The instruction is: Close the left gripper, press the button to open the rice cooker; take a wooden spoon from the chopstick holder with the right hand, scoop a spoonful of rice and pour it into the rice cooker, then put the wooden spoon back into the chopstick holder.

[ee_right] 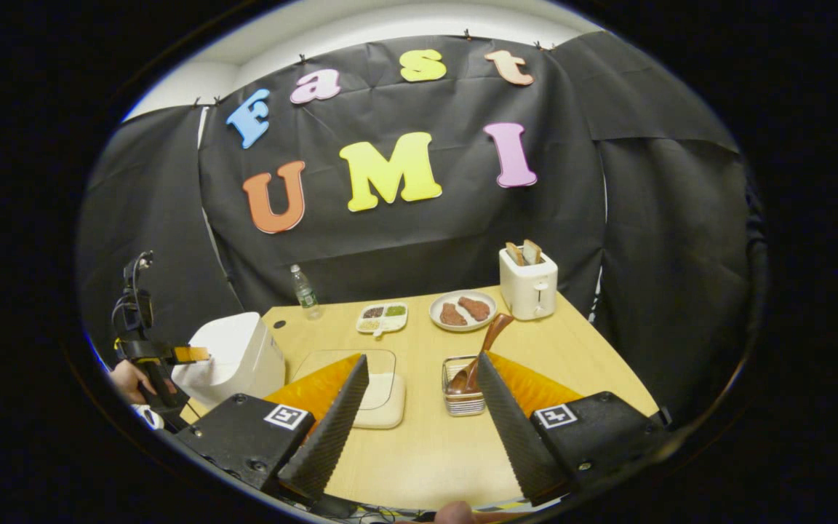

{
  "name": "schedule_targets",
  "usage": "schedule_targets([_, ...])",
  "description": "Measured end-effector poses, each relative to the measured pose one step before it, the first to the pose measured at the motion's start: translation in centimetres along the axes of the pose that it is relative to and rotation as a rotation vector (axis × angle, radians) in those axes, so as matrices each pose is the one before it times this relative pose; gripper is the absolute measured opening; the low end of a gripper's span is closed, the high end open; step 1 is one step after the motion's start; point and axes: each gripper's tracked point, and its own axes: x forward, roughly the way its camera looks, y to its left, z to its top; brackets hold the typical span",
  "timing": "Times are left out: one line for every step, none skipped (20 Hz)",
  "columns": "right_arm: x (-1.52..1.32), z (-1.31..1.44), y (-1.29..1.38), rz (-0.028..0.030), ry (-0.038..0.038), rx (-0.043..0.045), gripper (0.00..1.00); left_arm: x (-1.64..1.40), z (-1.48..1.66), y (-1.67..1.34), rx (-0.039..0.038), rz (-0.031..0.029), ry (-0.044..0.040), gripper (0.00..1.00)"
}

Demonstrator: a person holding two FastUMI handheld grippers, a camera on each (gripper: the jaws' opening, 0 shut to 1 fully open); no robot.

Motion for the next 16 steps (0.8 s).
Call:
schedule_targets([0.25,0.203,-0.185,-0.00401,-0.00514,-0.01007,0.98,-0.237,0.342,-0.126,-0.00148,0.00126,-0.02086,0.93])
schedule_targets([0.222,0.211,-0.115,-0.0011,-0.00983,-0.00878,0.98,-0.544,0.63,-0.244,0.00033,0.00521,-0.02767,0.93])
schedule_targets([0.351,0.392,-0.009,0.0002,-0.01113,-0.00733,0.98,-0.535,0.549,-0.564,-0.00436,-0.00223,-0.02325,0.93])
schedule_targets([0.3,0.502,0.021,0.00519,-0.01392,-0.00418,0.98,-0.741,0.791,-0.918,-0.00673,-0.01097,-0.02794,0.94])
schedule_targets([0.484,0.385,0.131,0.00926,-0.01173,-0.00259,0.98,-0.703,0.882,-0.679,0.00129,-0.00246,-0.03348,0.94])
schedule_targets([0.471,0.317,0.09,0.01032,-0.00415,-0.0062,0.98,-0.932,1.019,-0.639,0.00726,-0.00399,-0.03475,0.94])
schedule_targets([0.122,0.509,0.022,0.00753,-0.01228,-0.00265,0.98,-1.032,1.188,-0.858,0.00622,-0.01091,-0.03769,0.94])
schedule_targets([-0.063,0.841,0.054,0.00571,-0.02127,0.00219,0.98,-1.257,1.3,-0.915,0.00173,-0.01381,-0.03598,0.94])
schedule_targets([-0.268,0.7,0.141,0.00509,-0.02022,0.00194,0.98,-1.397,1.464,-0.84,-0.00064,-0.01746,-0.03789,0.94])
schedule_targets([-0.436,0.729,0.251,0.00398,-0.01789,-0.00069,0.96,-1.364,1.383,-0.874,0.0008,-0.01908,-0.04126,0.94])
schedule_targets([-0.712,0.765,0.377,0.00494,-0.02374,-0.00012,0.98,-1.406,1.367,-0.761,0.00633,-0.02111,-0.04297,0.94])
schedule_targets([-0.942,0.99,0.468,0.00873,-0.02866,-0.00275,0.98,-1.445,1.078,-0.519,0.00766,-0.01007,-0.03386,0.94])
schedule_targets([-1.006,0.686,0.561,0.00637,-0.02829,-0.01175,0.96,-1.573,0.867,-0.443,0.01332,-0.01141,-0.03549,0.94])
schedule_targets([-1.173,0.72,0.478,0.00306,-0.0207,-0.01783,0.96,-1.692,0.938,-0.357,0.00684,-0.00892,-0.02952,0.94])
schedule_targets([-1.36,0.423,0.492,0.00144,-0.01563,-0.01501,0.98,-1.747,0.718,-0.586,-0.00151,-0.01666,-0.02395,0.94])
schedule_targets([-1.504,0.542,0.617,0.0008,-0.01641,-0.00467,0.96,-1.954,0.469,-0.676,-0.00841,-0.02265,-0.01199,0.94])
